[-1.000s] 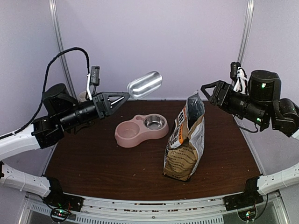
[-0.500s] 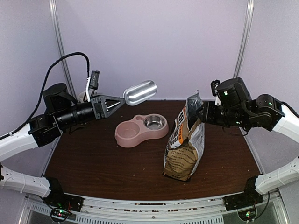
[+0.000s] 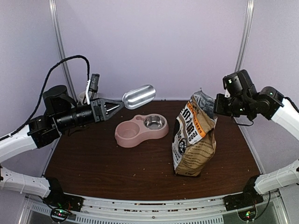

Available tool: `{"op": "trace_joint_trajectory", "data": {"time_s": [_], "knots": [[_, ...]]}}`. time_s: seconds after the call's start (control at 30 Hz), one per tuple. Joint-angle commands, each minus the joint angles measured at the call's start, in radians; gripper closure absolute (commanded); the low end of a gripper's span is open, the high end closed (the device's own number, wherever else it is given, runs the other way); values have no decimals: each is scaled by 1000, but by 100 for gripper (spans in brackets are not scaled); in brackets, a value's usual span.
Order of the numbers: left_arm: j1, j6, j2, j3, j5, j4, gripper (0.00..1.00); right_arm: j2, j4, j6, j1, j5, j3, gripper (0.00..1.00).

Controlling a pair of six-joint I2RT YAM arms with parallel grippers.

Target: Serve the pet food

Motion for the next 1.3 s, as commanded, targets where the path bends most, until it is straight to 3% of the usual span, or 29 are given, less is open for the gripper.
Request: {"op": "trace_joint_trajectory", "data": {"time_s": [0.0, 0.13, 0.23, 0.5, 0.6, 0.73, 0.97, 1.27], "knots": [[6, 6, -33, 5, -24, 15, 100, -43, -36, -162, -128, 97, 167, 100], [6, 14, -54, 0, -43, 1, 100, -17, -61, -214, -142, 109, 272, 100], [6, 19, -60, -2, -48, -12, 100, -13, -17, -190, -134, -14, 231, 100], [7, 20, -91, -54, -12, -55, 100, -55, 355, 40, 66, -260, -246, 100], [8, 16, -108, -99, 32, -68, 100, -11, 470, 108, 184, -286, -329, 100], [7, 25, -149, -162, 71, -134, 100, 92, 575, 160, 304, -288, -336, 100], [8, 7, -298, -283, 4, -276, 100, 283, 722, 210, 412, -311, -289, 100], [5, 13, -270, -314, 86, -348, 100, 243, 694, 186, 419, -250, -282, 100]]}}
